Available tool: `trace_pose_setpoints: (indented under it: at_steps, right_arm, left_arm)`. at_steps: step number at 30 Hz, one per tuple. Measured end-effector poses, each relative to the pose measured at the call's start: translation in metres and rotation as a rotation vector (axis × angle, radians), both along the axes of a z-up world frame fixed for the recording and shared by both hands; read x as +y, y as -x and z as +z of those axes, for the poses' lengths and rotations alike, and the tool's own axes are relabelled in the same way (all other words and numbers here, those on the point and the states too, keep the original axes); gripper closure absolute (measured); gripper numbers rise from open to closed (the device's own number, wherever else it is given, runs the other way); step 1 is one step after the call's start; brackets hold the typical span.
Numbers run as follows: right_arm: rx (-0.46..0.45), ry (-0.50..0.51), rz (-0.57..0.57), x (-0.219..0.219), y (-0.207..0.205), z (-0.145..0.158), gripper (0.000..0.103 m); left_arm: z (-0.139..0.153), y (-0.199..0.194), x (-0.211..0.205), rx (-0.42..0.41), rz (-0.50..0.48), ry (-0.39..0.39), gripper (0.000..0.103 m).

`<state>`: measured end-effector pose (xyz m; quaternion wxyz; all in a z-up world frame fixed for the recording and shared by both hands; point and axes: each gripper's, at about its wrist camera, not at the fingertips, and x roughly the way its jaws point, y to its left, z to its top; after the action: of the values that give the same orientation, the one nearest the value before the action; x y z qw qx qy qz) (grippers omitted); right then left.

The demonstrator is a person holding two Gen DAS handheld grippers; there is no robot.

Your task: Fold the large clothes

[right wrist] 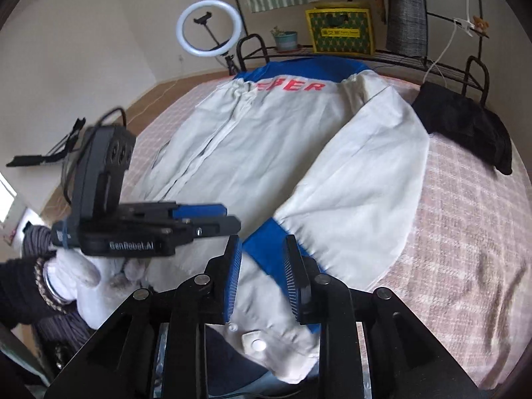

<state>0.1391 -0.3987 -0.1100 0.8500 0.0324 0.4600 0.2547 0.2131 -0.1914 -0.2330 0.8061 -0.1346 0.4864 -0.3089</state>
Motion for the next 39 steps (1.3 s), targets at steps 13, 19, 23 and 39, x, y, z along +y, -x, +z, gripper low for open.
trace_pose_setpoints:
  at_steps: [13,19,23,39]
  right_arm:
    - [0.053,-0.080,-0.263,-0.072,-0.182,0.012,0.057]
    - [0.076,-0.010,-0.301,-0.055,-0.267,-0.012,0.057]
    - [0.127,0.008,-0.330,-0.046,-0.312,-0.036,0.057]
    - [0.225,0.149,-0.403,-0.042,-0.375,-0.087,0.094]
  left_arm:
    - [-0.037,-0.023,-0.022,0.102,-0.036,0.183,0.095]
    - [-0.021,-0.012,-0.027,0.046,-0.079,0.225,0.098]
    - [-0.008,-0.007,-0.031,0.000,-0.118,0.223,0.098]
    - [-0.008,-0.011,-0.036,0.005,-0.153,0.233,0.099]
